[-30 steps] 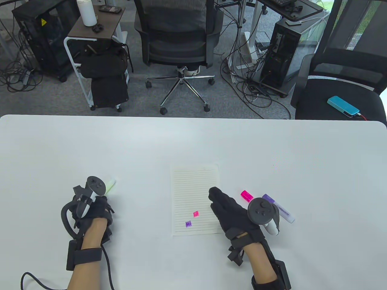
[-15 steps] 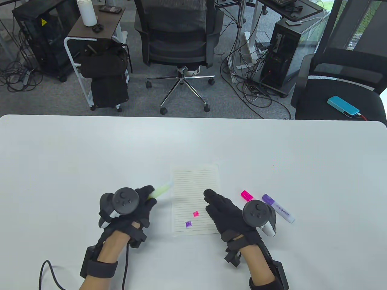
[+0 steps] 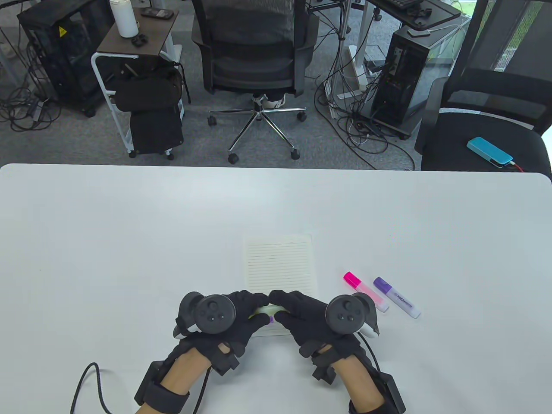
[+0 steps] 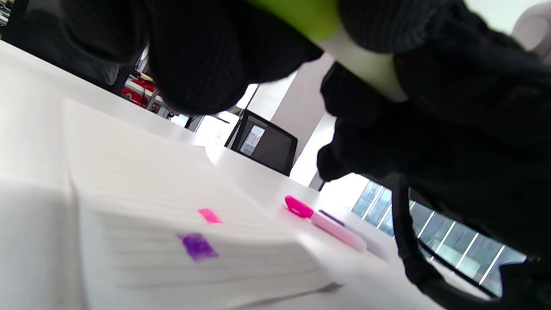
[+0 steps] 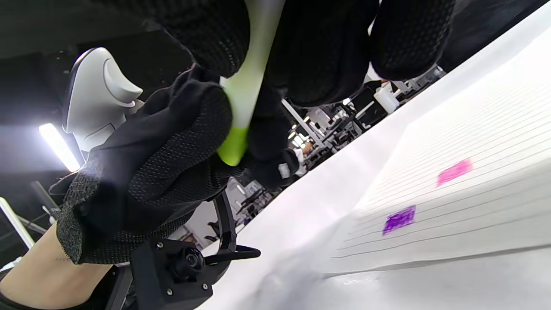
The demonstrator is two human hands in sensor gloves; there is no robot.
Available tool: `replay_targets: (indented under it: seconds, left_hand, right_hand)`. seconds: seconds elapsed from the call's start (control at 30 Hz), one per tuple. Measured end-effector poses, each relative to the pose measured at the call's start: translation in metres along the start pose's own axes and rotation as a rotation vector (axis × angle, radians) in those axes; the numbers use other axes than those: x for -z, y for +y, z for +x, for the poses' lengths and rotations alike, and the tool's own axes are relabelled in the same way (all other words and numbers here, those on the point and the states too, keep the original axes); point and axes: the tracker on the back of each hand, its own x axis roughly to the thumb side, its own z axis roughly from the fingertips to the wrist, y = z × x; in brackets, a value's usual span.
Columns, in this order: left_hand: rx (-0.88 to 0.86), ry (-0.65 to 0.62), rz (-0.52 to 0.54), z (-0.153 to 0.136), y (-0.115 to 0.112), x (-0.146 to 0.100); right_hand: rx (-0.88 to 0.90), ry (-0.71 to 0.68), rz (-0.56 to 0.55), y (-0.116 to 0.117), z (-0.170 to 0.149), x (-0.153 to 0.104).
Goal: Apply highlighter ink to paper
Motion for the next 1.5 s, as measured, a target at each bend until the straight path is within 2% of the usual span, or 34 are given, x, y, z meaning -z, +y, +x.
replay_targets:
  seconds: [0.1,0.23,0.5,0.6,0.67,0.73,0.8,0.93,1.0,1.03,1.1,1.17,1.27,1.5]
  left_hand:
    - [0.002,-0.012,0.002,0.003,-0.002,-0.001]
    - [-0.101,-0.02,0.044,0.0,0.003,-0.001]
    - [-0.172,-0.042,0.066,-0.007,0.011,0.0]
    - [-0.145,-0.059,0.084,-0.011,0.018,0.001]
    - [-0.223,-0.051,0.091,-0.014,0.016,-0.001]
    - [-0.205,-0.043,0.117,-0.015,0.014,-0.001]
    - [-0.116,0.006,0.091,-0.018,0.012,-0.003]
    - [0.074,0.187,0.082,-0.039,0.015,-0.009]
    - [0.133,0.326,-0.004,-0.051,0.015,-0.01]
    - [0.175,0.372,-0.07,-0.056,0.014,-0.011]
    - [0.262,0.445,-0.137,-0.063,0.012,-0.012]
    - [0.325,0.482,-0.195,-0.068,0.009,-0.01]
    - [0.329,0.505,-0.228,-0.072,0.003,-0.009]
    - [0.373,0.53,-0.334,-0.077,-0.014,-0.007]
  right_hand:
    - [-0.01,-0.013,-0.009,0.0,0.004,0.0]
    - [0.05,-0.021,-0.061,0.001,0.005,0.0]
    - [0.158,-0.026,-0.033,0.004,0.003,0.001]
    - [0.104,-0.06,-0.053,0.001,0.007,-0.001]
    - [0.014,-0.059,-0.033,-0.004,0.013,-0.001]
    - [0.01,-0.067,-0.031,-0.007,0.015,0.0]
    - [0.058,-0.063,-0.055,-0.011,0.012,-0.002]
    - [0.041,0.042,-0.157,-0.036,-0.003,-0.012]
    - [-0.031,0.111,-0.161,-0.049,-0.008,-0.018]
    - [-0.074,0.154,-0.145,-0.055,-0.011,-0.02]
    - [-0.109,0.202,-0.118,-0.06,-0.016,-0.023]
    - [-0.088,0.25,-0.09,-0.063,-0.021,-0.025]
    - [-0.06,0.284,-0.051,-0.063,-0.025,-0.026]
    - [-0.116,0.308,-0.025,-0.061,-0.021,-0.025]
